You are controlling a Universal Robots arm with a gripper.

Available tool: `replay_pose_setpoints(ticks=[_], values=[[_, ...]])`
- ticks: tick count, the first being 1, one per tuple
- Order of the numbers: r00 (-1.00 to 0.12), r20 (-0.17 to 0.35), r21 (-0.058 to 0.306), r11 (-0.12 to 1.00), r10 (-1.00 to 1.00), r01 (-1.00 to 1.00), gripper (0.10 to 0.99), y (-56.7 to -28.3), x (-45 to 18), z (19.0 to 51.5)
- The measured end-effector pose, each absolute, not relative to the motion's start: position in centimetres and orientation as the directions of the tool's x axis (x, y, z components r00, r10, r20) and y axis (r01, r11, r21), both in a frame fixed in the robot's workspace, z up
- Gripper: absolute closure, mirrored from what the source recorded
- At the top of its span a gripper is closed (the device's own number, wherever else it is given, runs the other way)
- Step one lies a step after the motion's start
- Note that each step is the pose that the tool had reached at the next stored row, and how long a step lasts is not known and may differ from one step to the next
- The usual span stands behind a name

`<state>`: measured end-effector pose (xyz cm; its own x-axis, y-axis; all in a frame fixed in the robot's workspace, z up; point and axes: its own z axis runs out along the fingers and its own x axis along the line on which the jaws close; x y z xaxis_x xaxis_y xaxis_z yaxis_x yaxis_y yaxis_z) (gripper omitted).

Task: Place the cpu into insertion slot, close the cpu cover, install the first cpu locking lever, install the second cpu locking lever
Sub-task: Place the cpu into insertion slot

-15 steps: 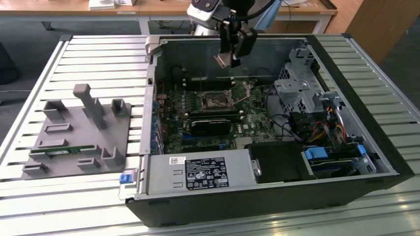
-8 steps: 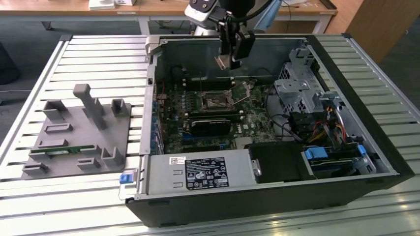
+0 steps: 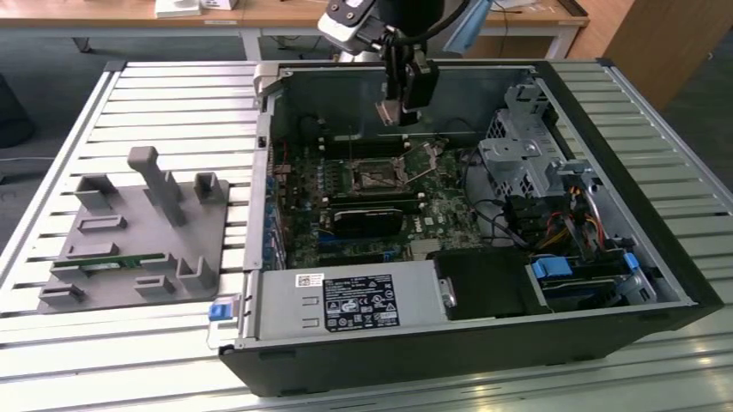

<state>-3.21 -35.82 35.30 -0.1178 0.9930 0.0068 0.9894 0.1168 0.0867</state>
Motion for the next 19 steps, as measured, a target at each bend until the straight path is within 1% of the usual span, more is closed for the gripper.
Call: replay_pose_setpoints(ticks=[9,19], values=[[-0.066,0.007,0.09,0.066,0.998,0.994,0.557,-35.3,-3.3,34.1],[-0.063,0.005,0.09,0.062,0.998,0.994,0.557,-34.5,-3.4,32.4]])
